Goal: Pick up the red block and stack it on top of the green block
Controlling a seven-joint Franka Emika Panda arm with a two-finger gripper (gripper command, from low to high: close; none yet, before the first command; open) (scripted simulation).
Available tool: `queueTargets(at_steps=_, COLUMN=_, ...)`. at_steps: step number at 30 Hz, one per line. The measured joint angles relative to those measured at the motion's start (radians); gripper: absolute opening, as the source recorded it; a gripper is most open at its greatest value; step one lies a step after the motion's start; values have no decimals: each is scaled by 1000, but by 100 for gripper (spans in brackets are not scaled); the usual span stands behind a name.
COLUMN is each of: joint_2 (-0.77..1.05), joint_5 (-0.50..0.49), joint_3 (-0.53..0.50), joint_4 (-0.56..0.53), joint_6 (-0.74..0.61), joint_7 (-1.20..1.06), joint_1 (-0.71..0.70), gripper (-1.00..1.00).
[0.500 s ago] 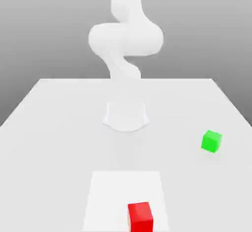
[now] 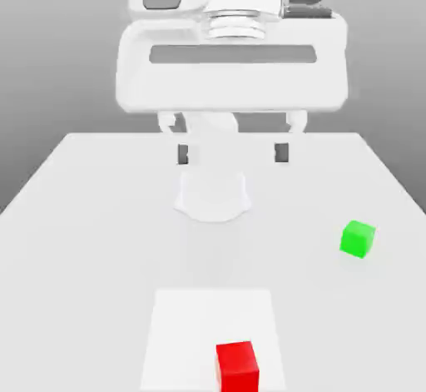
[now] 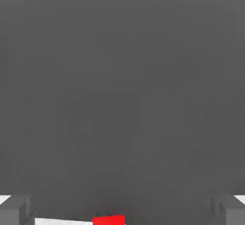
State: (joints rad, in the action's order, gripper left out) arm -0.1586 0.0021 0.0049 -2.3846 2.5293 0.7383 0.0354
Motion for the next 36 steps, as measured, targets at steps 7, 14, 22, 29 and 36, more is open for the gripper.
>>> queueTargets(at_steps=7, joint_2=254, joint_5=-4, joint_3=6, joint_4=-34, joint_6=91, joint_7=-21, joint_1=12, gripper=0)
queueTargets(at_steps=14, joint_2=507, joint_5=-13, joint_3=7, joint_4=-33, joint_6=239, joint_7=-27, joint_1=16, gripper=0)
queueTargets(at_steps=22, joint_2=572, joint_5=-14, joint_3=4, joint_4=-23, joint_6=292, joint_7=-26, joint_1=19, gripper=-100)
queueTargets(at_steps=29, joint_2=368, joint_5=9, joint_3=48, joint_4=-81, joint_6=146, joint_7=-8, joint_1=45, gripper=-100)
queueTargets(at_steps=36, joint_2=138, joint_5=144, joint_3=258, joint_4=-290, joint_6=134, joint_7=138, joint_1=388, gripper=-100)
